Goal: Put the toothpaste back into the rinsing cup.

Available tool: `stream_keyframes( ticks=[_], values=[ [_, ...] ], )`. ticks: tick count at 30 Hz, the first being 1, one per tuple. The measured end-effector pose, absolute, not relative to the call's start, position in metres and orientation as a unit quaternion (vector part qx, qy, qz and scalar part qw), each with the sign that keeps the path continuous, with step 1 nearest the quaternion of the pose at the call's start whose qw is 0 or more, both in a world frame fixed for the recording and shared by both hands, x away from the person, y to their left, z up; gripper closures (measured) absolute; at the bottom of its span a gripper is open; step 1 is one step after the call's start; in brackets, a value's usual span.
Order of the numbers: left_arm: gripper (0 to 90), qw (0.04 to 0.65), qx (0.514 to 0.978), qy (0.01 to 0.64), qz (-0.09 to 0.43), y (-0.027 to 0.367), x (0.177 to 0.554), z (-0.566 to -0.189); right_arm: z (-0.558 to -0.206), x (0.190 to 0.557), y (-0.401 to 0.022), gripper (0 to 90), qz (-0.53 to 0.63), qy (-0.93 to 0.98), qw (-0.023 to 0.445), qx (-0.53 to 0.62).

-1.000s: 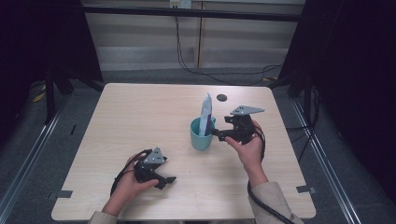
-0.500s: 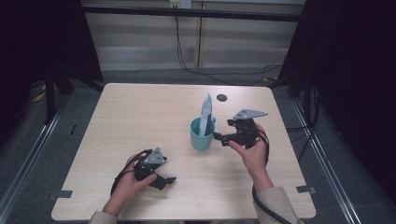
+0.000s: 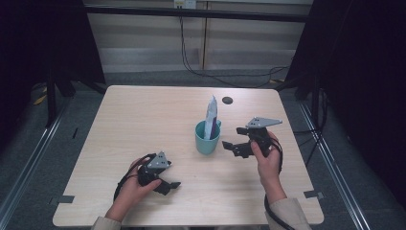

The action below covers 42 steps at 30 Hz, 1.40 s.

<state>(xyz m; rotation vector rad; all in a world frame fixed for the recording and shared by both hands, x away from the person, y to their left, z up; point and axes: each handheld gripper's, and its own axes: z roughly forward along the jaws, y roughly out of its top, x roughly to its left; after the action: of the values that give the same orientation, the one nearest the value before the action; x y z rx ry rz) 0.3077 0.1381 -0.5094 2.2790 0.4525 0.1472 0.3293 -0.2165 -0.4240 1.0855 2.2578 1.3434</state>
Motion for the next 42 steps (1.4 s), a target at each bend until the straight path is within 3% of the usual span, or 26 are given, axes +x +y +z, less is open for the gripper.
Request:
stream_keyframes(
  ticks=[42],
  values=[
    [13.5,0.393,0.899,0.181,0.061,0.138,0.307,-0.509,-0.455,0.294,-0.24,15.2,0.45,0.805,0.141,0.359]
  ],
)
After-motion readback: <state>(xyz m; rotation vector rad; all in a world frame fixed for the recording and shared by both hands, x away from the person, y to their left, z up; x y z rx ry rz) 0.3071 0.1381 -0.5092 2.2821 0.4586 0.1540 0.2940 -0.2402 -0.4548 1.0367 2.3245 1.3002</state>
